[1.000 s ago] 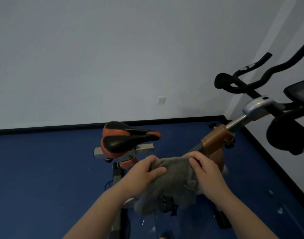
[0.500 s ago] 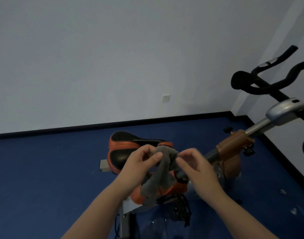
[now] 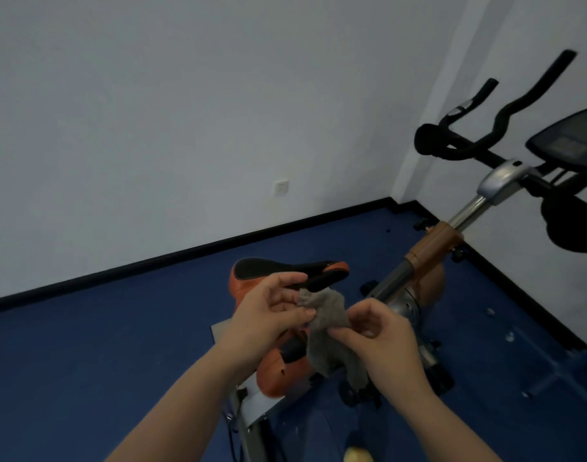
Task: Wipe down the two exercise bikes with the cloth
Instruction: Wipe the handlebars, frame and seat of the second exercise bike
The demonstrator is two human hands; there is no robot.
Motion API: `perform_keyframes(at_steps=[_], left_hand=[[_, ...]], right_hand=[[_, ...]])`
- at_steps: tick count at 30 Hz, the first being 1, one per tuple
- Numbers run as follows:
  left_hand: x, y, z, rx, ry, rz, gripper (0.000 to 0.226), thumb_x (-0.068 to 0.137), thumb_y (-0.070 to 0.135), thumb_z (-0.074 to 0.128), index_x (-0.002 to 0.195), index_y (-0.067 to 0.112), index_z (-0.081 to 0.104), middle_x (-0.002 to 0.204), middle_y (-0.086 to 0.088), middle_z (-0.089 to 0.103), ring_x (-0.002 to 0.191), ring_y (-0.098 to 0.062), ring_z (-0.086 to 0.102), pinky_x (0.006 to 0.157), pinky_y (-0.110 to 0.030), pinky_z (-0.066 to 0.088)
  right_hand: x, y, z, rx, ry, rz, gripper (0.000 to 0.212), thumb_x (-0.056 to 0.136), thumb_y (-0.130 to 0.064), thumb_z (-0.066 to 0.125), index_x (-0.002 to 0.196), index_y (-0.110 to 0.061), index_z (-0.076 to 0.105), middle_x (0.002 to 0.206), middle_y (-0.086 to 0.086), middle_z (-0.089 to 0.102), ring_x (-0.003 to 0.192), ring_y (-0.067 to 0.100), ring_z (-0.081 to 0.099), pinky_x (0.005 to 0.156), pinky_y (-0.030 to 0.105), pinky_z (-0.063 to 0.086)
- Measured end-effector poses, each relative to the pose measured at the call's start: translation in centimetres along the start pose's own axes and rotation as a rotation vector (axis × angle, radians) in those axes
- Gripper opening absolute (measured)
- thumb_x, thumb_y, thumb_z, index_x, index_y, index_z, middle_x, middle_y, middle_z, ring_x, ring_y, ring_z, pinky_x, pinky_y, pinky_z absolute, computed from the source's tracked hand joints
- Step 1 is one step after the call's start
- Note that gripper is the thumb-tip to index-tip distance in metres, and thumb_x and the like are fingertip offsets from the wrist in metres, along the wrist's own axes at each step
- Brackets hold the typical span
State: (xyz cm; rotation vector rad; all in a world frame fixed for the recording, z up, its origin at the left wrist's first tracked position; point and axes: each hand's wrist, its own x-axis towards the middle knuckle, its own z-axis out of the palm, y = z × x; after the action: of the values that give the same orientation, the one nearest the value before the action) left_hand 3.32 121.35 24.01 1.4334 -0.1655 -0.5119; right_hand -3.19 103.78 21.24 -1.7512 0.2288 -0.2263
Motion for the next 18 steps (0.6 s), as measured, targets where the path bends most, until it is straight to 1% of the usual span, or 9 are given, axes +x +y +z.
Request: perform_keyframes(at_steps=[2,4,6,8,11,13,15,17,18], left_hand=[[-0.1,-0.4,-1.4,0.036,-0.047,-0.029,0.048,0.080,-0.007,0.070,0.121,0.016,0.060,0.088,-0.008,0.070,0.074,-0.017,0.068,0.062,-0.019,0.051],[-0.4,-0.7,-2.5,0.167,-0.064,-0.021,0.044,0.082,-0.004,0.070,0.120,0.017,0.061,0.086,-0.008,0.072,0.074,-0.018,0.070,0.065,-0.023,0.054],[-0.6,-0.7,-3.4,0.344,-0.040,0.051,0.038,0.084,0.005,0.072,0.117,0.021,0.062,0.082,-0.009,0.070,0.074,-0.022,0.070,0.070,-0.031,0.058],[-0.9,-0.8,-3.8,0.490,-0.033,0.130,0.031,0.086,0.014,0.071,0.111,0.029,0.062,0.080,-0.011,0.067,0.075,-0.023,0.068,0.073,-0.037,0.058],[-1.4,-1.1,-3.6,0.580,-0.054,0.202,0.021,0.089,0.024,0.068,0.105,0.036,0.061,0.078,-0.009,0.064,0.074,-0.023,0.065,0.072,-0.037,0.056],[-1.7,-1.3,-3.3,0.583,-0.051,0.214,0.014,0.091,0.027,0.065,0.103,0.035,0.064,0.078,-0.006,0.064,0.074,-0.022,0.064,0.071,-0.037,0.055],[-2.1,-1.3,-3.0,0.585,-0.049,0.231,0.009,0.093,0.028,0.062,0.098,0.033,0.067,0.081,0.004,0.067,0.076,-0.013,0.065,0.070,-0.031,0.055],[-2.6,-1.2,-2.7,0.589,-0.045,0.263,0.014,0.095,0.028,0.058,0.089,0.034,0.068,0.082,0.013,0.069,0.077,0.000,0.063,0.067,-0.016,0.048],[-2.9,-1.1,-2.5,0.603,-0.038,0.275,0.017,0.096,0.029,0.056,0.084,0.035,0.068,0.080,0.014,0.067,0.076,0.004,0.061,0.066,-0.010,0.044]], right_hand=[[-0.8,0.0,0.9,-0.093,0.100,-0.020,0.030,0.069,-0.012,0.085,0.066,-0.021,0.057,0.067,-0.003,0.063,0.065,0.008,0.064,0.057,0.019,0.051],[-1.7,-0.4,1.6,-0.191,0.167,-0.080,0.035,0.069,-0.012,0.085,0.065,-0.022,0.052,0.071,-0.004,0.058,0.068,0.009,0.060,0.060,0.020,0.051],[-2.5,-0.8,1.9,-0.292,0.197,-0.153,0.036,0.071,-0.013,0.083,0.066,-0.023,0.048,0.077,-0.007,0.055,0.076,0.008,0.058,0.064,0.018,0.049],[-3.3,-1.3,1.7,-0.380,0.160,-0.117,0.036,0.077,-0.018,0.079,0.068,-0.026,0.045,0.081,-0.008,0.057,0.079,0.004,0.058,0.065,0.020,0.049],[-4.3,-1.4,1.1,-0.442,0.096,-0.020,0.031,0.087,-0.029,0.069,0.075,-0.028,0.041,0.071,-0.009,0.056,0.059,0.002,0.048,0.053,0.020,0.042],[-4.9,-1.6,0.8,-0.404,0.084,0.005,0.025,0.091,-0.029,0.064,0.080,-0.026,0.042,0.066,-0.011,0.053,0.054,0.000,0.043,0.050,0.020,0.040],[-5.2,-1.7,0.5,-0.367,0.055,-0.003,0.019,0.093,-0.029,0.061,0.085,-0.026,0.044,0.070,-0.017,0.055,0.059,-0.003,0.049,0.053,0.014,0.042],[-5.4,-2.0,-0.1,-0.351,-0.002,-0.005,0.014,0.093,-0.034,0.060,0.090,-0.029,0.047,0.078,-0.021,0.060,0.067,-0.004,0.057,0.057,0.011,0.043],[-5.5,-2.1,-0.6,-0.371,-0.036,-0.011,0.014,0.091,-0.040,0.060,0.092,-0.032,0.048,0.082,-0.021,0.062,0.072,-0.003,0.059,0.058,0.011,0.043]])
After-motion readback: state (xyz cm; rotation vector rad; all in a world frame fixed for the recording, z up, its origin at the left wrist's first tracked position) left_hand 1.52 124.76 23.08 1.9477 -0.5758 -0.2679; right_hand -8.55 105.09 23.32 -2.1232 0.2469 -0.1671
